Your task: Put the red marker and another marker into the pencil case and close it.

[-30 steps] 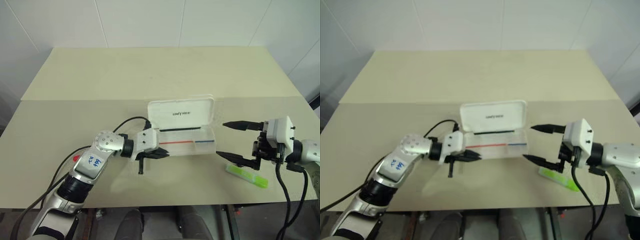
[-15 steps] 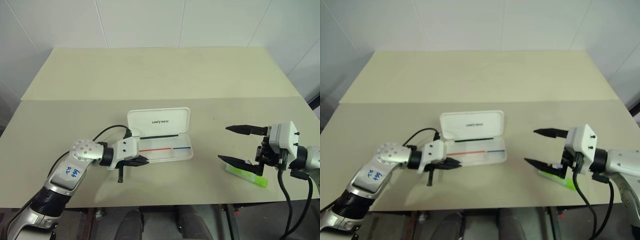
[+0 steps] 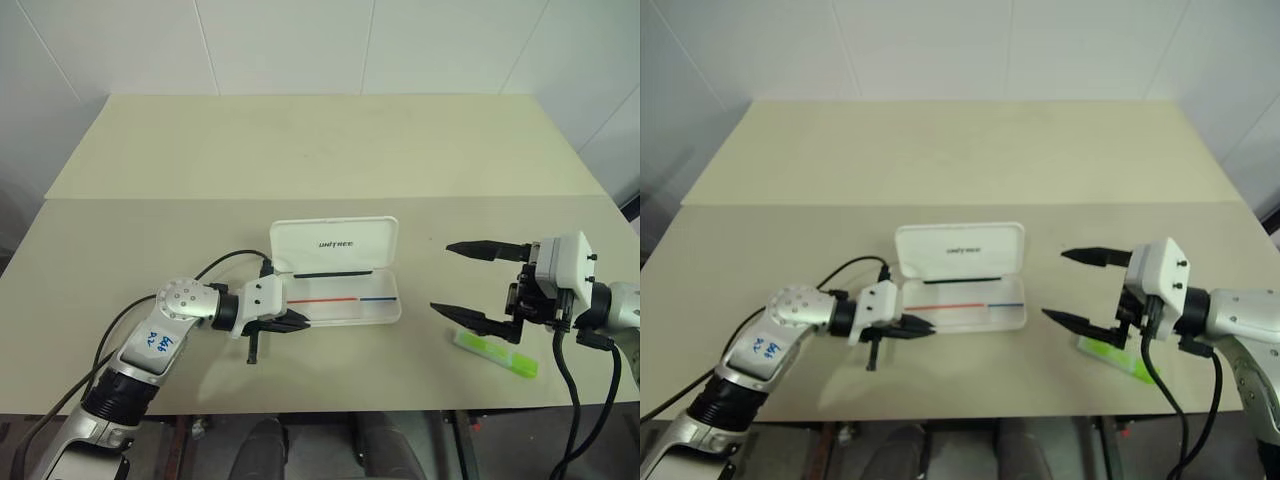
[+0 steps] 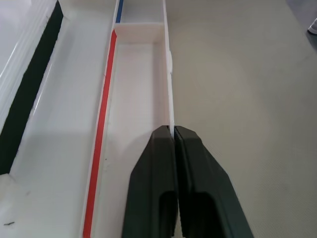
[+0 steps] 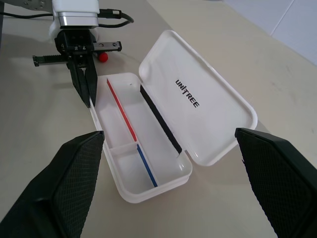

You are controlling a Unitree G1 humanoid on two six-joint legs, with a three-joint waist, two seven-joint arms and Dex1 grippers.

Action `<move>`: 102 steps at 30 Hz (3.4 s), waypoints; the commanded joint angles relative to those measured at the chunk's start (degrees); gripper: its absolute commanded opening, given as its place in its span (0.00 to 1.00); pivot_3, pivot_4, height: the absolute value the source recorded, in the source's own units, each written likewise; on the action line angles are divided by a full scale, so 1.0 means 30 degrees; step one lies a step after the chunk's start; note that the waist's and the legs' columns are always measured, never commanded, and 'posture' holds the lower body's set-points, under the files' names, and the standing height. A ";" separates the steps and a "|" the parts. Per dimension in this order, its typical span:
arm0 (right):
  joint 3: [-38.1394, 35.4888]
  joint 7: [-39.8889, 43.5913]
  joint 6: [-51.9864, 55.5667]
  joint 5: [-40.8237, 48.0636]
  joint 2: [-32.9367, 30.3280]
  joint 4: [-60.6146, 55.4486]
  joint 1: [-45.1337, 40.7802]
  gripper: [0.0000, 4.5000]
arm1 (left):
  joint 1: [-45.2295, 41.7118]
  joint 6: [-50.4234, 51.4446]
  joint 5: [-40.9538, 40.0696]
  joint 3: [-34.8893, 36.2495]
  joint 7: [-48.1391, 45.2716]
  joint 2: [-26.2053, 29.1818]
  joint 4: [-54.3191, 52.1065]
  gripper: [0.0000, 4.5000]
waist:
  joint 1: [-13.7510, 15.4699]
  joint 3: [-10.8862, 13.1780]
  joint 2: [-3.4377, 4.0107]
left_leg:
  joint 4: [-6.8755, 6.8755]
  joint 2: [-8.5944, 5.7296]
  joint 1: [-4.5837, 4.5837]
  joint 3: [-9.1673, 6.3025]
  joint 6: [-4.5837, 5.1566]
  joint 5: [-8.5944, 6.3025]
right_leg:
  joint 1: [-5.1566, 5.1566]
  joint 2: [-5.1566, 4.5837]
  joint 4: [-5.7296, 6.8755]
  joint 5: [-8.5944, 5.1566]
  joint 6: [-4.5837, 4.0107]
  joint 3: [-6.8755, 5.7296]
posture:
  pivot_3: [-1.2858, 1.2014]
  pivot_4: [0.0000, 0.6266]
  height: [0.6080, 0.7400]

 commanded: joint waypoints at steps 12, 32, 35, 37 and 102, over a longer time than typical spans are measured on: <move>0.1046 0.0035 -0.0626 -0.0072 0.0828 0.0405 -0.1049 1.00 | 0.1042 0.2125 -0.2551 0.2703 0.0146 0.1402 -0.4045 0.61 | -0.0094 0.0000 -0.0001 | -0.0001 0.0017 0.0006 0.0000 0.0000 0.0000 | -0.0003 0.0010 0.0015 -0.0001 -0.0004 0.0000 | 0.52 0.24 1.00; 0.4262 0.1724 -0.1775 -0.0811 0.2549 0.3615 -0.4313 1.00 | 0.8205 -0.2008 -0.4598 1.4169 0.0124 0.3957 -0.2644 0.99 | -0.0505 0.0002 -0.0002 | -0.0014 0.0038 0.0014 0.0006 -0.0023 -0.0027 | -0.0002 0.0011 -0.0032 -0.0015 -0.0036 -0.0002 | 0.52 0.24 1.00; 0.4392 0.1773 -0.1779 -0.0876 0.2699 0.3760 -0.4543 1.00 | 0.8500 -0.3017 -0.4396 1.4107 -0.0726 0.4531 -0.0983 0.99 | -0.0504 0.0002 0.0001 | -0.0027 0.0053 0.0011 0.0014 -0.0029 -0.0057 | -0.0008 0.0016 -0.0052 -0.0023 -0.0049 -0.0002 | 0.52 0.24 1.00; 0.4410 0.1788 -0.1747 -0.0938 0.2787 0.3791 -0.4633 1.00 | 0.8415 -0.3668 -0.4308 1.3792 -0.1330 0.4866 0.0256 0.99 | -0.0499 0.0002 0.0001 | -0.0045 0.0059 0.0011 0.0026 -0.0030 -0.0077 | -0.0014 0.0011 -0.0059 -0.0037 -0.0054 -0.0001 | 0.52 0.24 1.00; 0.3147 -0.0595 -0.0746 -0.0622 0.2513 0.0914 -0.3032 1.00 | 0.1302 -0.1009 -0.5285 0.6475 -0.1941 0.3932 0.0491 0.14 | -0.0483 -0.0004 -0.0003 | -0.0088 0.0269 0.0082 0.0203 -0.0034 -0.0097 | -0.0045 0.0137 0.0112 -0.0106 -0.0148 -0.0020 | 0.52 0.24 1.00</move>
